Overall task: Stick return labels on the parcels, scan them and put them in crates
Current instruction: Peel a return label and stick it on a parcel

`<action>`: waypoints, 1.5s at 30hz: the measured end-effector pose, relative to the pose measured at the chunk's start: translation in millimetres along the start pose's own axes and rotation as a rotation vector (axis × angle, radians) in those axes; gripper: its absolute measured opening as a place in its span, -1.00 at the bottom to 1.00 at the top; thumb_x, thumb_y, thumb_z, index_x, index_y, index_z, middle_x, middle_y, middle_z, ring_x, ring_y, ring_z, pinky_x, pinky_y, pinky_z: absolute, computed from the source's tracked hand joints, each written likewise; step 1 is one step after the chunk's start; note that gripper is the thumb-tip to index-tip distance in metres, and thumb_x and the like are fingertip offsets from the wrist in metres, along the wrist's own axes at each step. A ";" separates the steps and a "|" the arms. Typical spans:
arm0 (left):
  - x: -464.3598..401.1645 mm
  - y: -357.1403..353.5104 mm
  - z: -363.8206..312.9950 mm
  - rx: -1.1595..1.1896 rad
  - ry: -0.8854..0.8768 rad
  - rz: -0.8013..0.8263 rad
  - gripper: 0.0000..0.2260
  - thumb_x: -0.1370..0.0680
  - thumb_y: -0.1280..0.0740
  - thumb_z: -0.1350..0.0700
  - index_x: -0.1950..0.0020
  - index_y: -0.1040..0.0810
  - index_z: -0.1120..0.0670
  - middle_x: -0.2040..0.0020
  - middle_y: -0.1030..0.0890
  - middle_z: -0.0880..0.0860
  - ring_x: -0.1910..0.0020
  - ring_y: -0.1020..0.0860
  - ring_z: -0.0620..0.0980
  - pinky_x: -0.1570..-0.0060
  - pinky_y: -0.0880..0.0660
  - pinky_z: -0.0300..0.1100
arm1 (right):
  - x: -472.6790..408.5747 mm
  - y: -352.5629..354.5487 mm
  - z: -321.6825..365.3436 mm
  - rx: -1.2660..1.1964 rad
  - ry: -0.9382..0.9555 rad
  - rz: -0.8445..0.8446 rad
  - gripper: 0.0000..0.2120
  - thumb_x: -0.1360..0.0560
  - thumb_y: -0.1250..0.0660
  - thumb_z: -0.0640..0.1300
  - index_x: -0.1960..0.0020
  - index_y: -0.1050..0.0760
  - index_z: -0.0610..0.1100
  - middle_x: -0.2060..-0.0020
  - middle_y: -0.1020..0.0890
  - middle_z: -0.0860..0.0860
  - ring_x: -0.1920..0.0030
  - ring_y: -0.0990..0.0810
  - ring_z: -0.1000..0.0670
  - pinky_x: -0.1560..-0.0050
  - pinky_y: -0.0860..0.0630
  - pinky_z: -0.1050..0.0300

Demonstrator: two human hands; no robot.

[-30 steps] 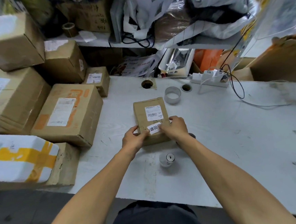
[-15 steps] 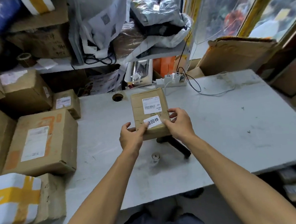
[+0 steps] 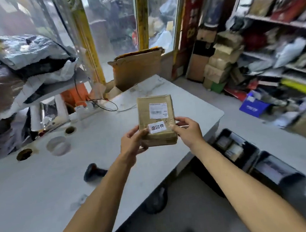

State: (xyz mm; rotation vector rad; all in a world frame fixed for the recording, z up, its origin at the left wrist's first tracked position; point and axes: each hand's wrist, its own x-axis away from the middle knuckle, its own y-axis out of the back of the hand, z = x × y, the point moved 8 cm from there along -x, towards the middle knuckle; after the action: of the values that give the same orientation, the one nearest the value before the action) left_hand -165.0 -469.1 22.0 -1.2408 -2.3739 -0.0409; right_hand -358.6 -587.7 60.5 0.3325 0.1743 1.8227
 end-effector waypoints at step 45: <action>-272.2 -538.7 413.0 -0.588 0.712 0.255 -0.57 -0.57 -0.42 0.19 -0.44 -0.49 0.04 -0.02 -0.65 -0.05 0.13 -0.60 -0.18 0.24 -0.55 -0.20 | -207.5 379.5 -541.6 -0.115 -1.024 -0.207 -0.46 -0.52 -0.39 0.20 -0.41 -0.42 0.02 -0.12 -0.62 0.06 -0.09 -0.63 -0.02 -0.14 -0.62 -0.13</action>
State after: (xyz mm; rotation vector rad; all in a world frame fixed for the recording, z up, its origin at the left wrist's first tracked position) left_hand -612.4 -902.5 -361.2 -1.4493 -1.6074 -0.9818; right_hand -826.2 -862.3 -371.1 1.0672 -0.5837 1.2651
